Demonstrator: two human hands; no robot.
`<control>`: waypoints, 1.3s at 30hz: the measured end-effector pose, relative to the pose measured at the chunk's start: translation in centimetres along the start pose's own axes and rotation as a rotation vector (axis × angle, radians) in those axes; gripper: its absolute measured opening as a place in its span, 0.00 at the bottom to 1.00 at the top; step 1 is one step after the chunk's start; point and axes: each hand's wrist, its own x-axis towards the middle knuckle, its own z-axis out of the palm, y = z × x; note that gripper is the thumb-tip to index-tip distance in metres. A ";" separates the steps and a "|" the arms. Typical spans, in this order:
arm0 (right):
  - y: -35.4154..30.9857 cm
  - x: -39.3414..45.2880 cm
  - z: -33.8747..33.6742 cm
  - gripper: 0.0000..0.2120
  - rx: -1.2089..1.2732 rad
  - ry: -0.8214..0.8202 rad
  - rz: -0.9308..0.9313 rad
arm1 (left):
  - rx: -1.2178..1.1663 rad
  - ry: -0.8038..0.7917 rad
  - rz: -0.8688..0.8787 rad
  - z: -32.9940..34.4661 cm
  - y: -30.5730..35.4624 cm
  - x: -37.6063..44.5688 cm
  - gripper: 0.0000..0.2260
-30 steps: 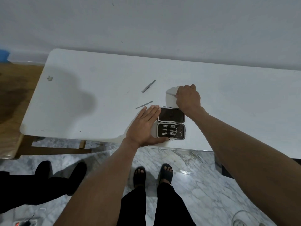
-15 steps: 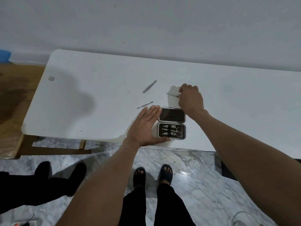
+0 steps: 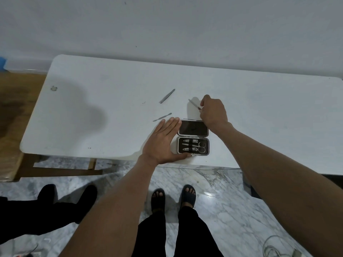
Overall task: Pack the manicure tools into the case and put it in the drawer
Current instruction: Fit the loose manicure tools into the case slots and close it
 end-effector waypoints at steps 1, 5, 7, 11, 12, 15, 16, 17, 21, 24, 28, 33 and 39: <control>-0.1 0.0 0.0 0.09 -0.015 -0.005 -0.005 | 0.003 -0.006 -0.003 0.0 0.0 0.0 0.52; -0.2 -0.1 0.1 0.10 -0.029 -0.020 -0.020 | 0.006 -0.011 -0.007 -0.1 0.1 0.0 0.53; -0.2 -0.1 0.1 0.11 -0.021 -0.029 -0.020 | 0.003 -0.009 -0.006 -0.1 0.1 0.0 0.52; -0.2 -0.1 -0.1 0.12 -0.010 -0.053 -0.017 | -0.005 -0.022 -0.007 -0.1 0.2 0.0 0.53; -0.2 -0.1 -0.1 0.13 -0.009 -0.058 -0.018 | -0.006 -0.022 -0.008 -0.2 0.2 0.0 0.53; -0.2 -0.2 -0.2 0.14 -0.013 -0.072 -0.019 | -0.005 -0.010 -0.005 -0.2 0.2 0.0 0.53; -0.2 -0.2 -0.2 0.15 -0.015 -0.076 -0.022 | -0.007 -0.008 -0.003 -0.2 0.1 0.0 0.53; -0.2 -0.2 -0.2 0.15 -0.021 -0.077 -0.029 | -0.009 -0.006 -0.002 -0.2 0.2 0.0 0.52; -0.2 -0.2 -0.3 0.15 -0.049 -0.089 -0.049 | -0.007 -0.008 -0.006 -0.1 0.1 0.0 0.53; -0.3 -0.1 -0.5 0.14 -0.061 -0.096 -0.043 | -0.001 -0.015 -0.005 -0.1 0.1 0.0 0.53; -0.5 -0.4 -0.3 0.11 -0.072 -0.090 -0.040 | -0.004 -0.013 -0.006 -0.1 0.1 0.0 0.53; 0.0 -1.0 -0.2 0.10 -0.125 -0.064 -0.059 | -0.027 -0.011 -0.007 -0.2 0.1 0.0 0.53; 0.8 -1.8 -1.2 0.08 0.051 -0.083 -0.061 | -0.037 0.001 -0.005 -0.2 0.0 0.0 0.53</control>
